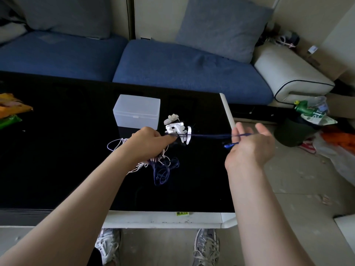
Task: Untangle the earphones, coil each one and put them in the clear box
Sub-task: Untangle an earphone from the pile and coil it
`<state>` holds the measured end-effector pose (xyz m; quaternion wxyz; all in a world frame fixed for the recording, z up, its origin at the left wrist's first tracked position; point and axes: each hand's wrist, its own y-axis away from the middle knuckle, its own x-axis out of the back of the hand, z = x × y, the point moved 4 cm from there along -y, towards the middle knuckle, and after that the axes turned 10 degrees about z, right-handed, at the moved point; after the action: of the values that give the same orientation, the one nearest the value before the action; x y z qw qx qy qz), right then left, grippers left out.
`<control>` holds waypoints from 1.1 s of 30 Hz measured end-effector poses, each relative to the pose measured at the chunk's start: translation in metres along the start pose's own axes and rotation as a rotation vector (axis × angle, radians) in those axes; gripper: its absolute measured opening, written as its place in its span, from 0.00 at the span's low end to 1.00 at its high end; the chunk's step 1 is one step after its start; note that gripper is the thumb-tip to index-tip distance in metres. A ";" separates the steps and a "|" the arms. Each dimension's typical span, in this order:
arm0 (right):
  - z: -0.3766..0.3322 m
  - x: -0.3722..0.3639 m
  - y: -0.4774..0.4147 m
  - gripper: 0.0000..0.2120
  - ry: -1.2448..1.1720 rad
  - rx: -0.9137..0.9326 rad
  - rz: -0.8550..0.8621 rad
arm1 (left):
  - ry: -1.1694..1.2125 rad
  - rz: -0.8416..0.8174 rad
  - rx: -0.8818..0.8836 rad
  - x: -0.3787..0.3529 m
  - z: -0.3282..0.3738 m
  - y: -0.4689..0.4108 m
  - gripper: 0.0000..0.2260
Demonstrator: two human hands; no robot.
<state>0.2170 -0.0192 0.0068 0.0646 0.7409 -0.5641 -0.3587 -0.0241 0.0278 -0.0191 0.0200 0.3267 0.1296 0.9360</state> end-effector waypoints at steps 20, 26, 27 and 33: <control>0.023 -0.011 0.033 0.22 1.366 0.792 -0.722 | 0.272 -0.207 -0.308 -0.002 0.022 0.014 0.07; 0.031 -0.019 0.050 0.17 1.097 0.749 -1.024 | 0.265 -0.267 -0.325 0.001 0.025 0.020 0.12; 0.033 -0.019 0.049 0.15 1.105 0.804 -1.032 | 0.276 -0.279 -0.305 0.001 0.026 0.021 0.15; 0.038 -0.019 0.039 0.10 1.149 1.059 -1.003 | 0.443 -0.250 -0.130 0.001 0.023 0.019 0.15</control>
<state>0.1613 -0.0048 0.0070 -0.1754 0.8951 -0.1493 0.3817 -0.0096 0.0149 0.0036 0.1275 0.0932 0.1096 0.9813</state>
